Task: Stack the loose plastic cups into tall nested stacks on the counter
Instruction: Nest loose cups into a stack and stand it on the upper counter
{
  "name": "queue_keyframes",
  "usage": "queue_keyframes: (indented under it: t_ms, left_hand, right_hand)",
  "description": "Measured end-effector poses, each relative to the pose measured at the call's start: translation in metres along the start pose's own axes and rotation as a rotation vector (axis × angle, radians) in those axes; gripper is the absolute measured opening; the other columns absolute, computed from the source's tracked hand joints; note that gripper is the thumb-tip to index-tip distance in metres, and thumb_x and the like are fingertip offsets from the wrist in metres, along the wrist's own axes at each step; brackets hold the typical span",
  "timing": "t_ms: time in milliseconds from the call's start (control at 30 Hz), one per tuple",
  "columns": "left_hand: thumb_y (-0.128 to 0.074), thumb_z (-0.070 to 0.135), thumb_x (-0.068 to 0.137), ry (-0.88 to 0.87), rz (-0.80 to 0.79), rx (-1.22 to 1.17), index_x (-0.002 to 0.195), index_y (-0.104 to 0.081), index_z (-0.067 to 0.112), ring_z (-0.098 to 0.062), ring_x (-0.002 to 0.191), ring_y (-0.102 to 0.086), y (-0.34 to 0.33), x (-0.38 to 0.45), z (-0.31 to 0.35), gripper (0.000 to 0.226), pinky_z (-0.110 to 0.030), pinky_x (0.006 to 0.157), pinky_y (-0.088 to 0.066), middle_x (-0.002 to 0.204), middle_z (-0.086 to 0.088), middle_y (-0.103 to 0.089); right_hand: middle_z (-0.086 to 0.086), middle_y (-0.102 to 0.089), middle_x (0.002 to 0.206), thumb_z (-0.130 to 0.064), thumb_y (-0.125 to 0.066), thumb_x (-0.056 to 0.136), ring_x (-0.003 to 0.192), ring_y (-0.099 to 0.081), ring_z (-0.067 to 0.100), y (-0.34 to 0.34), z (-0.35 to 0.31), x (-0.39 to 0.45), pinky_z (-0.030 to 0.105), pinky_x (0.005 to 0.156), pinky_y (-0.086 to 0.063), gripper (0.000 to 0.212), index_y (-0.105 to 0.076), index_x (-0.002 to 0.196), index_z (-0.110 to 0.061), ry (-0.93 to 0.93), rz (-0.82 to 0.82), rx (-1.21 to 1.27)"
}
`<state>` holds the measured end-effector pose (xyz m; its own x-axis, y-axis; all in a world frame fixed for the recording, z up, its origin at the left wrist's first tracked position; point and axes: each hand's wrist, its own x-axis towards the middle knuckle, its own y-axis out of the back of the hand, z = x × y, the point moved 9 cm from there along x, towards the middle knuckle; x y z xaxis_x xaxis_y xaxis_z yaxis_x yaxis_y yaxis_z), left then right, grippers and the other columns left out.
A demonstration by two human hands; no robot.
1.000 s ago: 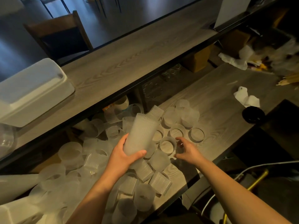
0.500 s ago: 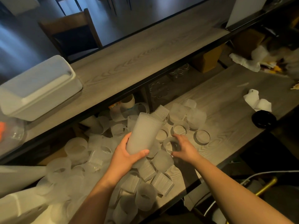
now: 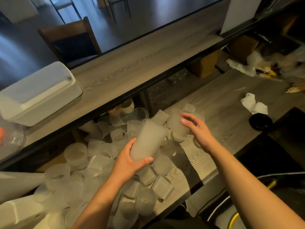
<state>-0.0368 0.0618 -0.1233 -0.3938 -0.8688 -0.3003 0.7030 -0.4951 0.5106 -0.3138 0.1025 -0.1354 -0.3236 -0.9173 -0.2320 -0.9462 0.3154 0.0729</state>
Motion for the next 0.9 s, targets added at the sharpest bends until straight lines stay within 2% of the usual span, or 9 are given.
queue_keyframes:
  t_ms: [133, 267, 433, 567, 633, 800, 900]
  left_hand:
    - [-0.089, 0.044, 0.066, -0.026, -0.03, 0.045, 0.133, -0.037, 0.047, 0.001, 0.108, -0.051, -0.002, -0.001, 0.004, 0.085, -0.027, 0.084, -0.05, 0.121, 0.027, -0.046]
    - [-0.089, 0.049, 0.063, -0.058, -0.04, 0.069, 0.135, -0.041, 0.046, 0.0, 0.111, -0.052, -0.005, -0.002, 0.007, 0.087, -0.025, 0.085, -0.05, 0.125, 0.024, -0.05]
    - [-0.084, 0.065, 0.056, -0.063, -0.06, 0.098, 0.139, -0.04, 0.047, -0.004, 0.114, -0.053, -0.01, -0.003, 0.004, 0.095, -0.036, 0.091, -0.054, 0.131, 0.019, -0.051]
    - [-0.085, 0.061, 0.057, -0.074, -0.047, 0.075, 0.136, -0.042, 0.046, 0.0, 0.111, -0.053, -0.011, -0.006, 0.008, 0.092, -0.026, 0.084, -0.051, 0.127, 0.02, -0.052]
    - [-0.087, 0.055, 0.061, -0.074, -0.043, 0.052, 0.137, -0.042, 0.044, 0.0, 0.109, -0.054, -0.012, -0.007, 0.01, 0.089, -0.022, 0.08, -0.049, 0.126, 0.021, -0.052]
    - [-0.079, 0.067, 0.053, -0.064, -0.043, 0.023, 0.135, -0.045, 0.039, -0.003, 0.106, -0.056, -0.011, -0.005, 0.013, 0.094, -0.025, 0.079, -0.052, 0.123, 0.018, -0.054]
    - [-0.075, 0.07, 0.052, -0.052, -0.046, 0.028, 0.131, -0.044, 0.039, -0.004, 0.105, -0.056, -0.014, -0.003, 0.014, 0.09, -0.027, 0.079, -0.051, 0.12, 0.017, -0.054]
  right_hand:
    - [-0.008, -0.062, 0.124, -0.068, -0.062, 0.067, 0.115, -0.06, 0.011, -0.009, -0.041, -0.004, 0.032, 0.093, -0.051, 0.073, -0.061, 0.13, -0.032, 0.066, -0.022, 0.022]
    - [-0.009, -0.062, 0.122, -0.066, -0.066, 0.07, 0.119, -0.057, 0.011, -0.021, -0.051, -0.009, 0.037, 0.103, -0.048, 0.07, -0.061, 0.131, -0.034, 0.107, -0.052, -0.049]
    - [-0.019, -0.058, 0.119, -0.059, -0.063, 0.077, 0.114, -0.052, -0.006, -0.033, -0.054, -0.018, 0.021, 0.096, -0.041, 0.066, -0.055, 0.137, -0.032, 0.133, -0.071, -0.131]
    - [-0.013, -0.056, 0.127, -0.071, -0.057, 0.07, 0.12, -0.051, 0.0, -0.043, -0.05, -0.023, 0.021, 0.098, -0.041, 0.081, -0.052, 0.14, -0.032, 0.123, -0.095, -0.146]
    - [-0.01, -0.054, 0.131, -0.073, -0.055, 0.069, 0.122, -0.049, -0.001, -0.052, -0.047, -0.027, 0.021, 0.098, -0.04, 0.08, -0.052, 0.138, -0.031, 0.121, -0.11, -0.143]
    - [-0.015, -0.051, 0.129, -0.077, -0.048, 0.069, 0.117, -0.046, -0.01, -0.073, -0.039, -0.031, 0.009, 0.091, -0.037, 0.083, -0.048, 0.136, -0.028, 0.072, -0.166, -0.093]
    - [-0.021, -0.054, 0.124, -0.075, -0.045, 0.08, 0.111, -0.051, -0.012, -0.071, -0.039, -0.03, 0.009, 0.088, -0.041, 0.076, -0.05, 0.138, -0.026, 0.037, -0.197, -0.01]
